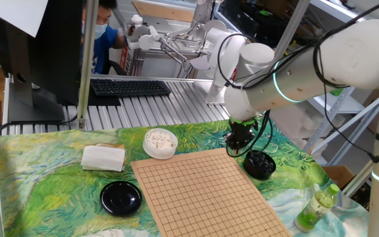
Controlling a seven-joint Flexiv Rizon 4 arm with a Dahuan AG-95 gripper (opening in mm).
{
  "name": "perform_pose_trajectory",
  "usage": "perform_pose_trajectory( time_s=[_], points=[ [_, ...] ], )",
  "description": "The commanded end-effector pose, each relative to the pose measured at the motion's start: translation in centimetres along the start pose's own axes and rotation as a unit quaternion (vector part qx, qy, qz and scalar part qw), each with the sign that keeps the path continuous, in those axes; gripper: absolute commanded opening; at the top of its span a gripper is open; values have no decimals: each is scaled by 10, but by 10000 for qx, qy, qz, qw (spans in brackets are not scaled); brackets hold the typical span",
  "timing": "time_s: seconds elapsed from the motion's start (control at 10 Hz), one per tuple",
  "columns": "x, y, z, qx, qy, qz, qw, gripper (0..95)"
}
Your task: Play the first move as black on the 3-4 point in the upper right corner of the Go board
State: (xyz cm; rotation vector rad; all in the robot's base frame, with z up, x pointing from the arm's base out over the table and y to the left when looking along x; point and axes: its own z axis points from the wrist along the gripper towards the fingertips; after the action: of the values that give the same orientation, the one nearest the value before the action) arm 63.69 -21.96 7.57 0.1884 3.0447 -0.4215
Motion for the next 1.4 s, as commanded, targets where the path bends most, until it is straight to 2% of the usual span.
perform_pose_trajectory(
  time_s=[0.1, 0.2, 0.6, 0.8, 1.2, 1.4],
  points=[
    [-2, 1, 1, -70, -62, 138, 9999, 0],
    [-2, 1, 1, -80, -113, 175, 9997, 0],
    [-1, 1, 1, -143, -90, 437, 9989, 0],
    [-3, 0, 0, -350, -11, 566, 9978, 0],
    [-3, -1, 2, -559, 81, 808, 9951, 0],
    [-4, -2, 3, -591, 96, 782, 9951, 0]
  ],
)
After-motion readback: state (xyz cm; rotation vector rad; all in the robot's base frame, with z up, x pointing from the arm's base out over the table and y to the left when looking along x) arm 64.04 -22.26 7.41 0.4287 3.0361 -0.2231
